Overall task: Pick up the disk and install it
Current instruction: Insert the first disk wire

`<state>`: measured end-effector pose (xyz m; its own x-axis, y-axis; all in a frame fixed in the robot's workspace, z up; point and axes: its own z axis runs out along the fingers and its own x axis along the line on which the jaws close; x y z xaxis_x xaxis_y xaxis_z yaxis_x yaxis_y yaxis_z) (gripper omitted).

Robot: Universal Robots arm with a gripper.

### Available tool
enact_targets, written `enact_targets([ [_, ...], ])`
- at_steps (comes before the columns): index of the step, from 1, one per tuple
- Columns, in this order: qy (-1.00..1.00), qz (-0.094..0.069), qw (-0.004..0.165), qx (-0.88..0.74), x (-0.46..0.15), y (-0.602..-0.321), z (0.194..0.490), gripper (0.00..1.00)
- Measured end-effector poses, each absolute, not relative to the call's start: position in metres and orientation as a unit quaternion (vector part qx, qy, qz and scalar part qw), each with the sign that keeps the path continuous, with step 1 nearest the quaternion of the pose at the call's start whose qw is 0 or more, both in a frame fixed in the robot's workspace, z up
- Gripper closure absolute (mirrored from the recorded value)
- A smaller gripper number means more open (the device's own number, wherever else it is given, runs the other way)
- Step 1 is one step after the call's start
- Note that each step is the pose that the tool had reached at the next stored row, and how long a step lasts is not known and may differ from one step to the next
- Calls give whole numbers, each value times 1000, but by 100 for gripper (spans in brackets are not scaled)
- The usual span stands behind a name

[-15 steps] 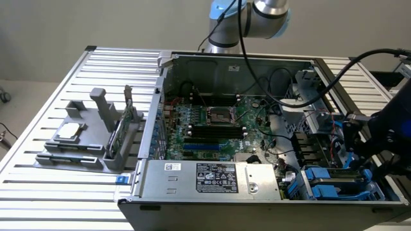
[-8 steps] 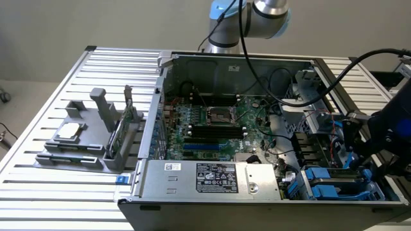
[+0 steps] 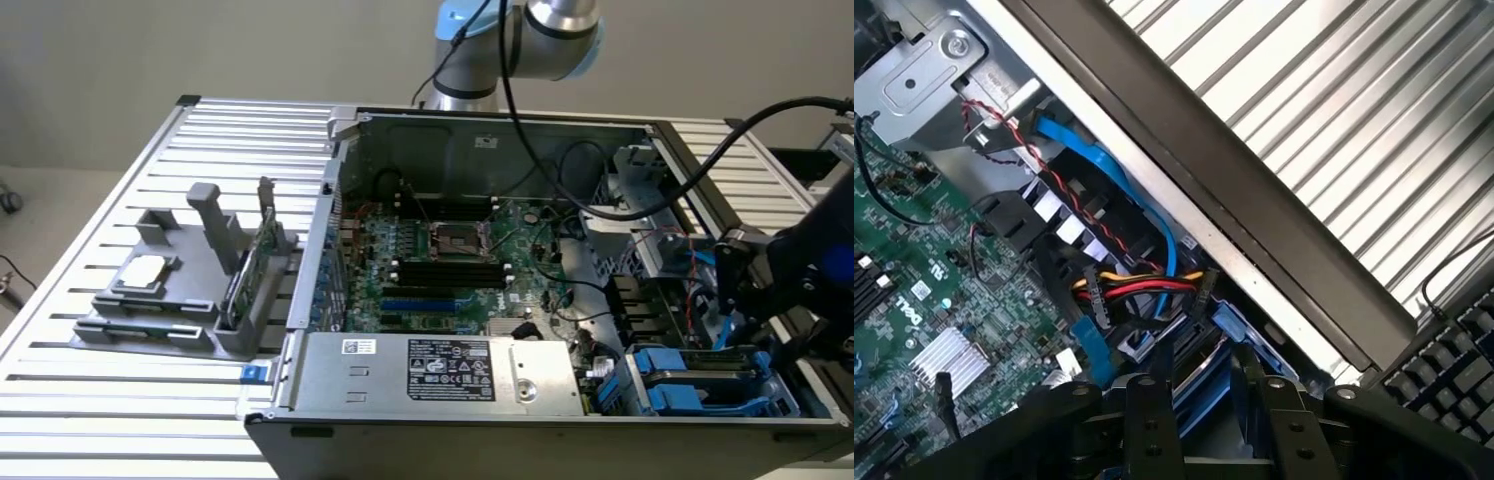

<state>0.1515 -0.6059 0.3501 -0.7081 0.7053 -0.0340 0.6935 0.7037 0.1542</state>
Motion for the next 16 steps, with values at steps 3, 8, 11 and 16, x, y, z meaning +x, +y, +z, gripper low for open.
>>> enact_targets([
  [3,920,73,42,382,154,-606,350,63],
  [8,917,86,37,388,155,-606,348,63],
  [11,914,88,36,394,155,-606,347,63],
  [16,908,90,33,407,155,-606,345,63],
])
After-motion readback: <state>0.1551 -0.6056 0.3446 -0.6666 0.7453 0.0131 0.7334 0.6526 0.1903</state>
